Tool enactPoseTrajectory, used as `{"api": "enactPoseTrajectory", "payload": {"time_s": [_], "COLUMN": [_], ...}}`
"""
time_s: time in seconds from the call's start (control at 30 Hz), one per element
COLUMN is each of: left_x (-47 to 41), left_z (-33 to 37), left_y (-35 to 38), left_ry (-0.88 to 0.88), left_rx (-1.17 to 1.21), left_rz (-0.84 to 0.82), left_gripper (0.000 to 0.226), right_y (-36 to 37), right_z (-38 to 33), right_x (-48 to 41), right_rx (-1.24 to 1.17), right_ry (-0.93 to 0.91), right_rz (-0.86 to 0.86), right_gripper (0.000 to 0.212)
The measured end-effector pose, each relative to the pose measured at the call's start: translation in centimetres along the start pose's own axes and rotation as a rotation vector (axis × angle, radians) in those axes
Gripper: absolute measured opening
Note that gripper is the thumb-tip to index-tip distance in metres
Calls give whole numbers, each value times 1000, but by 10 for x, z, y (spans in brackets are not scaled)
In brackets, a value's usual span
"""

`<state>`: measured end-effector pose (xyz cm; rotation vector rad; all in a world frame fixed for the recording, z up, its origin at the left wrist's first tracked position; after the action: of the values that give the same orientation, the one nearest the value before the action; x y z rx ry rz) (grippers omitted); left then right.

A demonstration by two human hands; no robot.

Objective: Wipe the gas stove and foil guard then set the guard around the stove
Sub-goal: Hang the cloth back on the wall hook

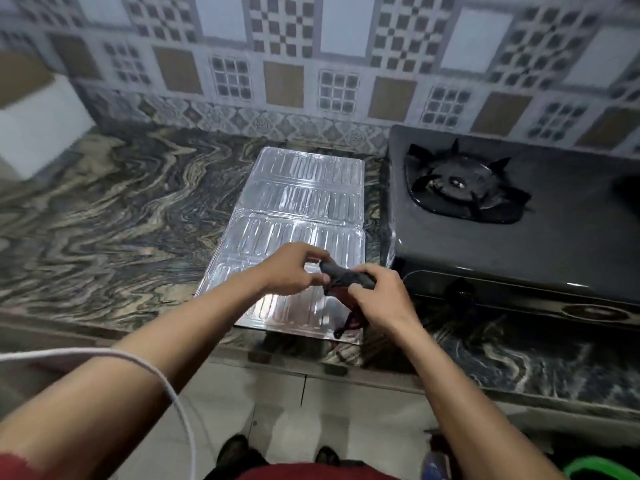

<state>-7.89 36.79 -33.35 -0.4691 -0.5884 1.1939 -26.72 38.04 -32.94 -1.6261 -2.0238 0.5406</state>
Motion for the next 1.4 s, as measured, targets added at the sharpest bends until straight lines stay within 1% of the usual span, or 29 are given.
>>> {"api": "enactPoseTrajectory", "payload": {"time_s": [0.03, 0.07, 0.1, 0.17, 0.2, 0.27, 0.33, 0.43, 0.53, 0.6, 0.63, 0.7, 0.77, 0.8, 0.87, 0.93, 1.0, 1.03, 1.07, 1.1, 1.17, 1.2, 1.23, 1.27, 1.37, 1.4], "left_x": [-1, -1, -1, 0, 1, 3, 6, 13, 18, 21, 22, 23, 23, 21, 14, 6, -5, -9, -14, -18, -27, -32, -37, -43, -66, -74], "left_z": [6, 13, 19, 32, 38, 51, 60, 74, 90, 100, 102, 105, 108, 111, 119, 130, 138, 143, 147, 154, 172, 182, 192, 201, 213, 214], "left_y": [-7, -15, -23, -37, -45, -60, -79, -106, -129, -142, -147, -156, -164, -168, -173, -177, -183, -187, -192, -196, -201, -203, -205, -208, -230, -240], "left_ry": [-2, 12, 27, 58, 75, 112, 145, 187, 225, 228, 212, 162, 137, 142, 163, 187, 210, 234, 258, 283, 332, 353, 365, 371, 365, 354], "left_rx": [106, 183, 243, 339, 361, 361, 349, 340, 328, 372, 419, 509, 537, 529, 464, 384, 312, 242, 165, 123, 123, 127, 122, 114, 166, 187], "left_rz": [9, 23, 41, 82, 109, 156, 197, 229, 269, 278, 257, 146, 48, 44, 137, 263, 350, 405, 443, 455, 435, 410, 384, 370, 399, 424], "left_gripper": [22, 16, 15, 18, 22, 31, 26, 19, 19, 19, 19, 22, 27, 25, 21, 20, 17, 16, 18, 19, 12, 8, 6, 5, 3, 3], "right_y": [-7, -14, -20, -29, -33, -40, -46, -54, -57, -62, -65, -73, -81, -84, -91, -96, -100, -103, -105, -109, -119, -124, -130, -135, -159, -168], "right_z": [-7, -14, -21, -33, -40, -56, -73, -101, -126, -141, -147, -154, -157, -157, -160, -164, -169, -170, -171, -173, -175, -178, -181, -184, -193, -194], "right_x": [-1, -2, -3, -5, -7, -10, -12, -16, -20, -23, -26, -32, -35, -37, -40, -41, -44, -47, -50, -53, -61, -66, -71, -77, -103, -114], "right_rx": [-69, -130, -173, -244, -274, -284, -295, -264, -248, -282, -322, -434, -562, -609, -628, -581, -520, -498, -486, -469, -406, -385, -376, -374, -283, -263], "right_ry": [-19, -41, -66, -117, -142, -177, -214, -275, -334, -361, -368, -352, -321, -313, -324, -368, -405, -420, -428, -432, -443, -455, -478, -507, -545, -545], "right_rz": [-20, -48, -81, -153, -188, -237, -246, -170, -122, -61, -28, 9, -1, -4, 24, 62, 73, 53, 12, -30, -81, -113, -149, -170, -118, -100], "right_gripper": [21, 20, 19, 13, 13, 22, 26, 25, 15, 12, 11, 11, 14, 15, 17, 20, 23, 26, 33, 46, 76, 86, 89, 82, 34, 25]}}
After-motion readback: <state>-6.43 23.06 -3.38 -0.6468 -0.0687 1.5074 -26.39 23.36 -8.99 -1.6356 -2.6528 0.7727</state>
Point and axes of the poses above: each hand's wrist, its own x-axis away from the middle knuckle, its own y-axis out of the palm, z = x × y, the point moved 3 cm from there along -x, towards the middle knuckle
